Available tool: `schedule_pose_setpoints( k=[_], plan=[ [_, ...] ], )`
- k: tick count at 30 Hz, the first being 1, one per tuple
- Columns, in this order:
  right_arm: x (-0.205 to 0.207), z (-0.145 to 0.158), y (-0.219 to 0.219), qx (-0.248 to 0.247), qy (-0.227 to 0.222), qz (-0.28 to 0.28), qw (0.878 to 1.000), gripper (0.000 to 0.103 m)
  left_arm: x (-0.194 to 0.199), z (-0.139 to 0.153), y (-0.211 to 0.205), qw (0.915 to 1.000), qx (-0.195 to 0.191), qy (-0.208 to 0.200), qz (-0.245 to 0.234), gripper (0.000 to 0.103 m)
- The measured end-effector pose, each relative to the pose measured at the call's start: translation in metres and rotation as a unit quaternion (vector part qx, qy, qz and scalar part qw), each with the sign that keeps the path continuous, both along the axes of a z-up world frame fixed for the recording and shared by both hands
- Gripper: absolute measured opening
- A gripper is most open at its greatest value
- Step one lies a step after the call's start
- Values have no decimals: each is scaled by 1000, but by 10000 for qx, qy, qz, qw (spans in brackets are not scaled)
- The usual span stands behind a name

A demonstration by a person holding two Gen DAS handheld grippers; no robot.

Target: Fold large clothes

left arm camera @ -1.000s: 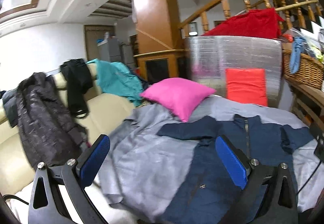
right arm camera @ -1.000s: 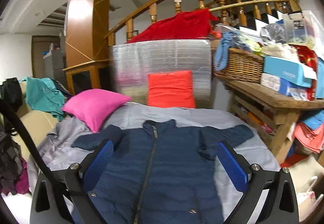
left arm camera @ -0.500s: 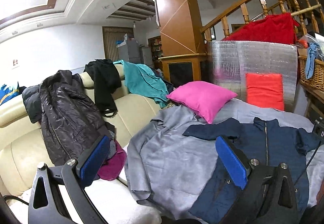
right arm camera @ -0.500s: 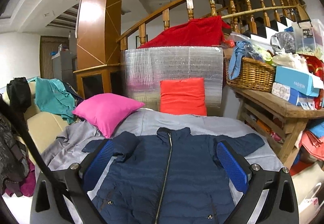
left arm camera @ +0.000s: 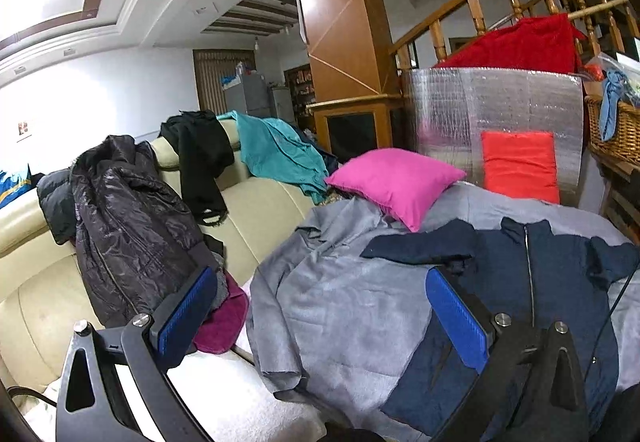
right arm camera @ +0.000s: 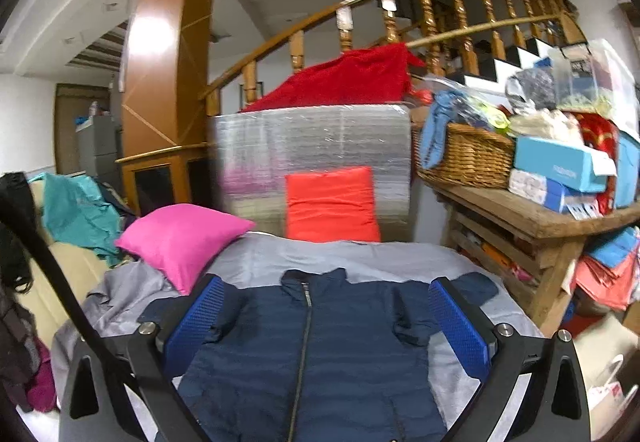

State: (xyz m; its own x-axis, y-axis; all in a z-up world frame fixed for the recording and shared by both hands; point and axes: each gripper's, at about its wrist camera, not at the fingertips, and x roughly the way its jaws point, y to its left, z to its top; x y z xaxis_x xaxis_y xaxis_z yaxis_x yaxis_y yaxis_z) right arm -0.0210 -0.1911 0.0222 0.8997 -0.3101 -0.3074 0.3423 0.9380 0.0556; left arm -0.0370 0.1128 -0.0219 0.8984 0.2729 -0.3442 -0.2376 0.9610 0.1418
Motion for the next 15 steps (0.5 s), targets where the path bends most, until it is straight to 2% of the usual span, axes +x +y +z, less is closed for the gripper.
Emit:
schedule_pose_setpoints(
  k=[3, 7, 15],
  plan=[
    [7, -2, -17, 149, 14, -154, 9998, 103, 11, -7, 0, 9999, -15, 114, -25, 103],
    [14, -2, -29, 102, -40, -310, 9995, 103, 23, -14, -2, 9998, -10, 212, -47, 103],
    [39, -21, -37, 204, 123, -287, 9993, 103, 48, -24, -9, 9990, 94, 421, -75, 103]
  ],
)
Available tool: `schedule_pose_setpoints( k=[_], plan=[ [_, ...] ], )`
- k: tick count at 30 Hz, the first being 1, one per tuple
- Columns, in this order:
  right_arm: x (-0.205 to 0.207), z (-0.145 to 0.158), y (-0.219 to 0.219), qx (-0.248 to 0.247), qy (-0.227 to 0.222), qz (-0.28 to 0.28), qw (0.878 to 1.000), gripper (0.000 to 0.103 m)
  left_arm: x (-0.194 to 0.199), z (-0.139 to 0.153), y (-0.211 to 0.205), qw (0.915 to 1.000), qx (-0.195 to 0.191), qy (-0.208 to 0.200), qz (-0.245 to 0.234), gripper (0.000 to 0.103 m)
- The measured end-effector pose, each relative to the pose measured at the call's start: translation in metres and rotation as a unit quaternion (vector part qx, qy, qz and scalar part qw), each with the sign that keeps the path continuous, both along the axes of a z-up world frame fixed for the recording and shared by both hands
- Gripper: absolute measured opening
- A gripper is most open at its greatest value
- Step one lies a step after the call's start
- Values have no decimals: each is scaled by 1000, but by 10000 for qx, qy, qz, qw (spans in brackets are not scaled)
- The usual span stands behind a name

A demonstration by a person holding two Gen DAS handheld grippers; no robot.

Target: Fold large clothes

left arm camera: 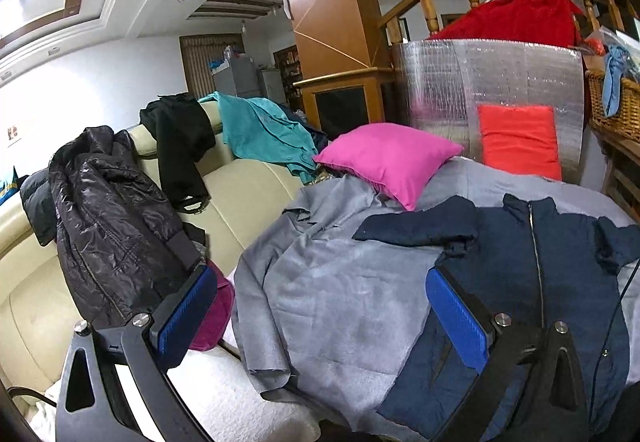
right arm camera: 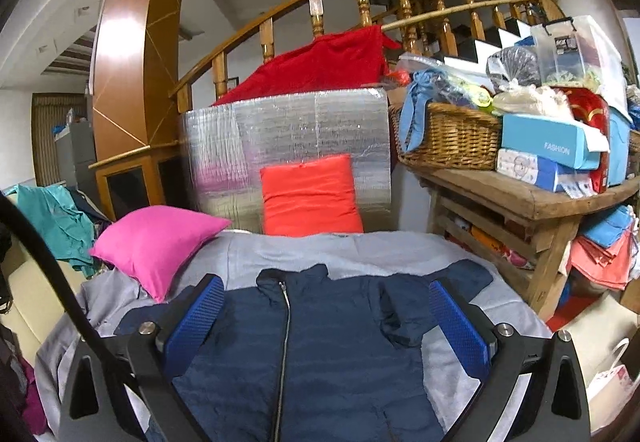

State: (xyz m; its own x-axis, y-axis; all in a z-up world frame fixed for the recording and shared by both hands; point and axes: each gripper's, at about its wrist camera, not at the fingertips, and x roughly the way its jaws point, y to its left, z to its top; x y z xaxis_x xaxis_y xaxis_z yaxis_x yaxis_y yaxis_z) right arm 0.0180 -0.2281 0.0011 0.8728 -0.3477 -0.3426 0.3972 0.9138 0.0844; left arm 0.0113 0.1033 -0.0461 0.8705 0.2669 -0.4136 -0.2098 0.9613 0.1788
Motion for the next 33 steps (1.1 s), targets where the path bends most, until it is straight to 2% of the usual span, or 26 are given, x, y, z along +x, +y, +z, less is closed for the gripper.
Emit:
schedule_pose_setpoints(
  k=[8, 11, 14, 18, 21, 28, 33],
  plan=[
    [13, -23, -20, 133, 165, 18, 9998, 103, 28, -3, -10, 10000, 5, 88, 8, 103],
    [18, -36, -41, 215, 255, -107, 9994, 103, 49, -7, -22, 9998, 62, 165, -70, 103],
    [25, -51, -67, 375, 402, -245, 9982, 103, 73, -16, -38, 9993, -44, 261, -280, 103],
    [36, -72, -103, 558, 549, -387, 9962, 103, 105, -33, -61, 9956, -318, 629, -618, 103],
    [42, -85, -125, 627, 606, -478, 9950, 103, 122, -44, -84, 9933, -298, 790, -786, 103],
    [58, -109, -174, 824, 745, -743, 9910, 103, 147, -55, -121, 9907, -284, 865, -1007, 103],
    [78, -126, -205, 1109, 877, -557, 9884, 103, 179, -72, -143, 9890, -268, 962, -1088, 103]
  ],
)
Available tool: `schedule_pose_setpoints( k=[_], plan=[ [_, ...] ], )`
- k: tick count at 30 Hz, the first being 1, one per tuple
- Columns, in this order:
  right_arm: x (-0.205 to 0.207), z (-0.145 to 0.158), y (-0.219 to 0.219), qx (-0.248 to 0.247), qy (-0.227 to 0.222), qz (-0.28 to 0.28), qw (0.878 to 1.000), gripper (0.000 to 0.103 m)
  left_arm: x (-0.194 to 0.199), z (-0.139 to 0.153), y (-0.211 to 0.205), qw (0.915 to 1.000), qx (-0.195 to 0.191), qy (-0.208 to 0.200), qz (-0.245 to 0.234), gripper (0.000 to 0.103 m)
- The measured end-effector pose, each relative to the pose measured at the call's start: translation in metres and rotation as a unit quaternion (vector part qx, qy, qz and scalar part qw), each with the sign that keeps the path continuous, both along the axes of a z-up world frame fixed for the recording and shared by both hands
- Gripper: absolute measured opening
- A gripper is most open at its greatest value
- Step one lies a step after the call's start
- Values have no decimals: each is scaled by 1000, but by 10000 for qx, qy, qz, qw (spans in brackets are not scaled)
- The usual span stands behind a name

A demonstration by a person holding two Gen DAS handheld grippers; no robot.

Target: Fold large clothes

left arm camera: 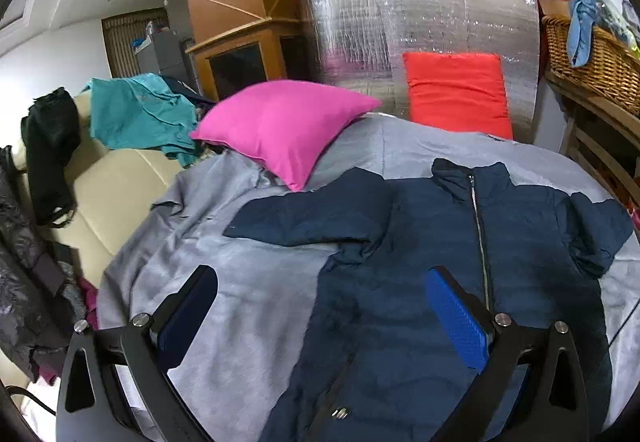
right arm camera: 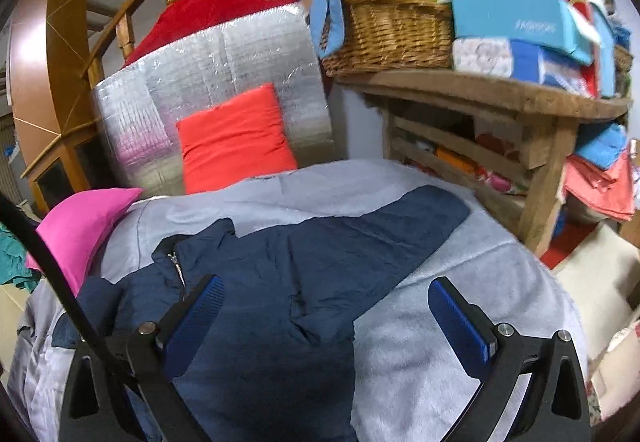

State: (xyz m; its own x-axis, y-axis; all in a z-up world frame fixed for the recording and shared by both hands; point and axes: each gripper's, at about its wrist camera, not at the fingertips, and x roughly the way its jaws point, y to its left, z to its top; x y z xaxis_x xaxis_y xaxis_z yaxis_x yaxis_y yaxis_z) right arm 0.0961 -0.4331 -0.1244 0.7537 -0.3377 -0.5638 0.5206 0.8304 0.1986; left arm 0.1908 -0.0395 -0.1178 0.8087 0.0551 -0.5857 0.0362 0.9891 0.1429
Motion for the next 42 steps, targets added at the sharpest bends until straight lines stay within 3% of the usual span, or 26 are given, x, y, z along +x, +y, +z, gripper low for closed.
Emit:
schedule_pose_setpoints(
  k=[5, 8, 12, 14, 15, 19, 23, 27, 31, 33, 36, 39, 42],
  plan=[
    [30, -28, -38, 910, 46, 386, 9951, 103, 53, -47, -22, 9987, -107, 498, 53, 103],
    [45, -54, -63, 1698, -41, 557, 9839, 103, 80, -81, -30, 9967, -120, 796, 137, 103],
    [58, -89, -91, 2348, -94, 474, 9708, 103, 102, -112, -32, 9942, -150, 1044, 221, 103],
    [68, -102, -103, 2652, -25, 465, 9631, 98, 110, -120, -30, 9939, -123, 1054, 311, 103],
    [71, -107, -110, 2785, -29, 440, 9594, 91, 113, -124, -29, 9938, -101, 1050, 356, 103],
    [63, -128, -161, 3302, -343, -284, 9428, 86, 125, -131, -27, 9919, -161, 1209, 361, 103],
    [53, -159, -209, 4001, -599, -913, 9099, 82, 130, -128, -25, 9924, -222, 1163, 331, 103],
    [63, -177, -227, 4111, -526, -1128, 9030, 78, 134, -128, -23, 9926, -127, 1170, 308, 103],
    [79, -180, -238, 3983, -543, -1149, 9084, 66, 138, -130, -18, 9911, -172, 1267, 358, 103],
    [88, -185, -241, 3937, -475, -1127, 9111, 36, 137, -127, -14, 9918, -133, 1211, 389, 103],
    [92, -188, -240, 4007, -610, -1018, 9085, 15, 134, -120, -7, 9930, -98, 1091, 447, 103],
    [86, -146, -217, 3287, -862, -782, 9372, 12, 129, -111, 4, 9936, -189, 989, 504, 103],
    [89, -93, -173, 2829, -1220, -136, 9513, 12, 123, -101, 18, 9941, -243, 856, 612, 103]
  ],
)
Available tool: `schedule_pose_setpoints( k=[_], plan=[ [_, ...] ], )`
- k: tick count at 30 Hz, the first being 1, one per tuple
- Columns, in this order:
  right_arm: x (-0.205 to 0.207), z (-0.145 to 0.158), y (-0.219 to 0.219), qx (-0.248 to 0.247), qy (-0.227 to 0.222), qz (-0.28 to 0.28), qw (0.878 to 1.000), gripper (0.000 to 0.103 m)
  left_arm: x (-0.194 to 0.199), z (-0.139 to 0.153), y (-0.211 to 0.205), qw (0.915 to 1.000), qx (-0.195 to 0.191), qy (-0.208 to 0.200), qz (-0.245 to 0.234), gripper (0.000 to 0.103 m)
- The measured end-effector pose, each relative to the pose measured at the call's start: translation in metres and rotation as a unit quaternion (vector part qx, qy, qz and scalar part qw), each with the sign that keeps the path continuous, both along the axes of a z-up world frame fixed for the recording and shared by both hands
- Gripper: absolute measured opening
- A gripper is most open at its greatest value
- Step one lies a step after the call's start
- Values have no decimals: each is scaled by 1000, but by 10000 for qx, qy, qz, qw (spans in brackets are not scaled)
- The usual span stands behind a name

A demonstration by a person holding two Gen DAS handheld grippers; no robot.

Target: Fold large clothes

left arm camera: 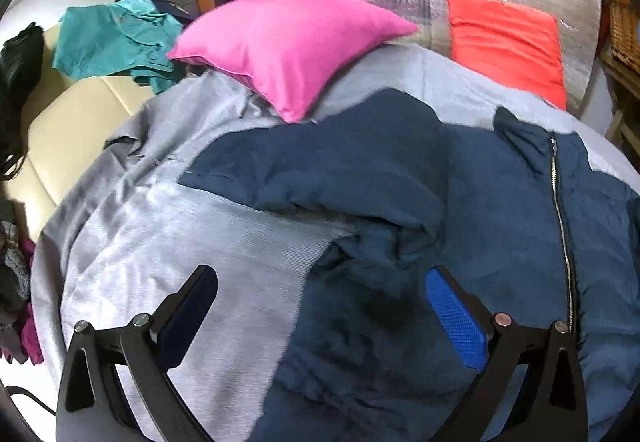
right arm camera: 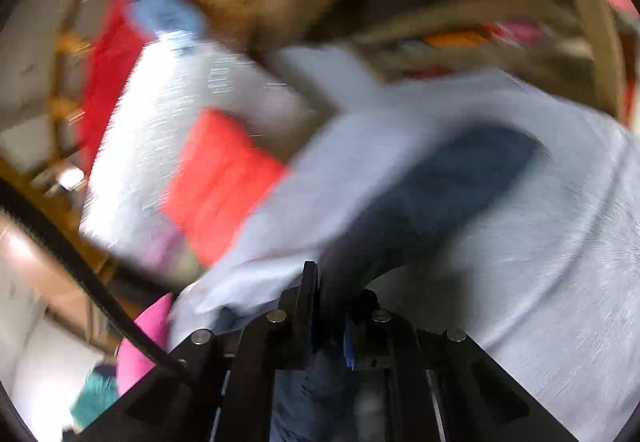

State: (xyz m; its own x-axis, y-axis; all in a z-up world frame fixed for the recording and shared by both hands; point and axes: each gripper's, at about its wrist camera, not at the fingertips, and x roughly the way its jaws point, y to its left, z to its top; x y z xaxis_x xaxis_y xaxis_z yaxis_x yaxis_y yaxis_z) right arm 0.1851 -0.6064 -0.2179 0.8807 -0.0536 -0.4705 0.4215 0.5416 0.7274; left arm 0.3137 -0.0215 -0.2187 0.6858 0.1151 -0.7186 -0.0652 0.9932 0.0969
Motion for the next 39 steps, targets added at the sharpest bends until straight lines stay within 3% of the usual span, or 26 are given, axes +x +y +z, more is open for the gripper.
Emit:
schedule_pose_setpoints(
  k=[4, 7, 10, 12, 13, 15, 17, 19, 21, 23, 26, 28, 30, 32, 33, 37, 39],
  plan=[
    [10, 51, 86, -480, -303, 976, 9936, 11, -6, 8, 18, 9999, -86, -51, 82, 103],
    [23, 56, 151, -369, -319, 1596, 9860, 12, -12, 13, 32, 9997, -151, -78, 161, 103],
    [37, 28, 205, 76, 43, 2134, 9769, 15, -18, 17, 45, 9994, -158, -157, 253, 103],
    [46, -5, 240, 309, 525, 2406, 9687, 16, -22, 17, 50, 9994, -127, -173, 260, 103],
    [51, -15, 244, 446, 649, 2506, 9649, 23, -24, 16, 52, 9995, -107, -148, 250, 103],
    [45, -41, 250, 948, 890, 2624, 9561, 26, -25, 10, 56, 9997, -96, -11, 203, 103],
    [29, -52, 239, 1248, 996, 2336, 9591, 45, -24, 3, 57, 9997, -109, 148, 150, 103],
    [6, -49, 215, 1425, 648, 1904, 9691, 77, -22, -4, 56, 9995, -39, 313, 53, 103],
    [-10, -42, 190, 1412, 392, 1345, 9800, 87, -22, -5, 57, 9994, 6, 328, 70, 103],
    [-11, -44, 168, 1564, 314, 1090, 9812, 87, -24, -3, 59, 9995, -80, 294, 84, 103],
    [3, -59, 149, 1771, 589, 930, 9780, 84, -23, 1, 61, 9997, -99, 219, 108, 103],
    [16, -65, 147, 1791, 663, 1020, 9763, 68, -21, 2, 62, 9997, -68, 182, 153, 103],
    [33, -67, 153, 1675, 869, 1134, 9755, 66, -19, 3, 65, 9996, -84, 194, 185, 103],
    [48, -68, 164, 1488, 1113, 1211, 9751, 48, -17, 4, 70, 9994, -135, 202, 246, 103],
    [56, -62, 172, 1433, 1220, 1307, 9734, 35, -15, 5, 73, 9993, -155, 192, 297, 103],
    [80, -6, 210, 991, 843, 1945, 9722, 35, -10, 9, 87, 9983, -291, 166, 479, 103],
    [93, 28, 238, 927, 557, 2408, 9645, 38, -8, 10, 96, 9975, -397, 182, 552, 103]
  ],
)
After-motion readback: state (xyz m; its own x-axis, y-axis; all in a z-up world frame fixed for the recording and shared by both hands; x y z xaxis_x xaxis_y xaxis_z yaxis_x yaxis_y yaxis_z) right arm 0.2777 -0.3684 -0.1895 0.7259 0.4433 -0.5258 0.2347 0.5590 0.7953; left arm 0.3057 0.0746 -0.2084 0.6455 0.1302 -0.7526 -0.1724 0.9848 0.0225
